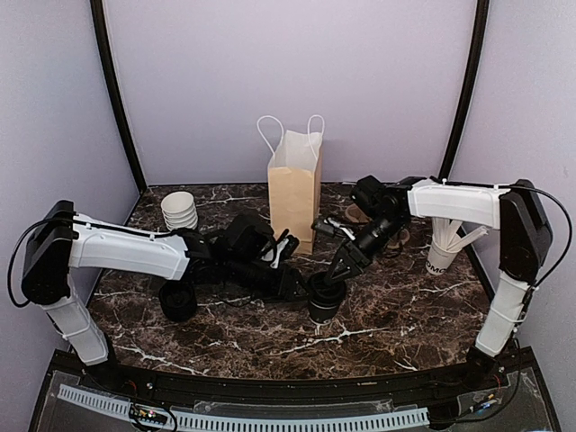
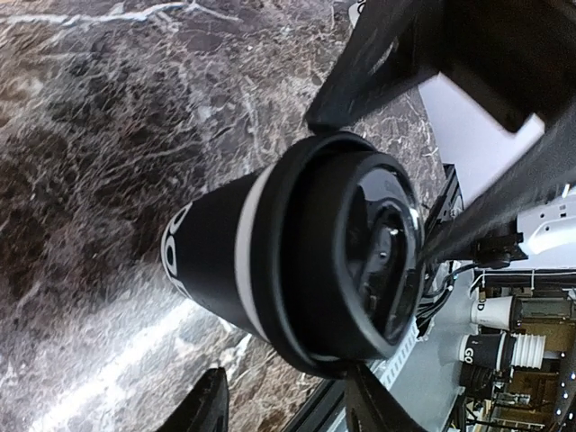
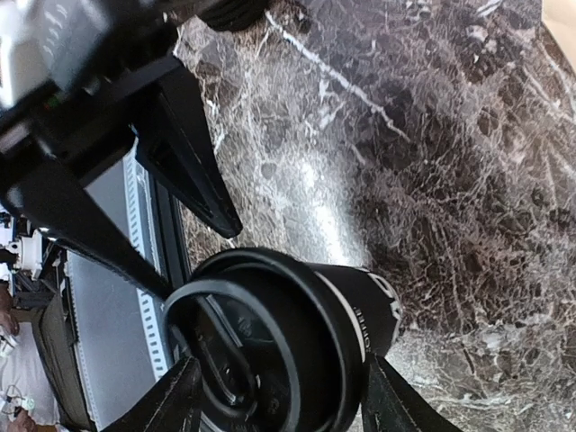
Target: Pack the takeout coffee
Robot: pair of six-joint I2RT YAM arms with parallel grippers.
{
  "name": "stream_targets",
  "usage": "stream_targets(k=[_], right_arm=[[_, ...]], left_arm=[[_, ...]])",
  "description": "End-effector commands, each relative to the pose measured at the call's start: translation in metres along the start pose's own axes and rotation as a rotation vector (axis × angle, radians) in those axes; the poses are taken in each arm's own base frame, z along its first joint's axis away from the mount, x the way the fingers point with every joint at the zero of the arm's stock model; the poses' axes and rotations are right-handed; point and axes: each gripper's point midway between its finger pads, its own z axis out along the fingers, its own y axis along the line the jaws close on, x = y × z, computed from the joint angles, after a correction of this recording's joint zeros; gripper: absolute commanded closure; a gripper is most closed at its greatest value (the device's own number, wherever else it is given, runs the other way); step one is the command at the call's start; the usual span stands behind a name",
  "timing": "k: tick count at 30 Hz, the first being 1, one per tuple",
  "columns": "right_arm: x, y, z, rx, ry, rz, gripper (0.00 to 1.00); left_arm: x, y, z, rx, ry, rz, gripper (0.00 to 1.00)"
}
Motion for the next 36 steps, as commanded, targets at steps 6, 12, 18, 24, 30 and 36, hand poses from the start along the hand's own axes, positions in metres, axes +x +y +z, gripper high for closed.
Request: stream_targets(k=[6,12,18,24,30,36], right_arm=[[0.032,0.018,-0.003,-0.015,0.045,0.028,0.39],[0.039,0.024,-0.007,-0.019,0.047,0.056,0.38],[0.036,0.012,-0.015,-0.011,0.023,0.103,0.37],[0.049,0.005,-0.027,-0.005,0.018,0.146,0.36],[0.069,0.005,-0.020,-0.028,0.039,0.190,0.40],[0.065,0.006,-0.019,-0.060,0.027,0.201,0.46]], left_arm=[[-0.035,0.004,0.001,-0.018,-0.051,0.019,0.54],[-0.059,0.018,-0.002,-0.027,-0.090,0.013,0.55],[-0.061,0.018,0.001,-0.007,-0.079,0.022,0.55],[-0.052,0.009,-0.013,0.027,-0.074,0.002,0.55],[-0.030,0.002,-0.017,0.046,-0.035,-0.033,0.56],[-0.019,-0.005,-0.017,0.111,-0.025,-0.080,0.59]])
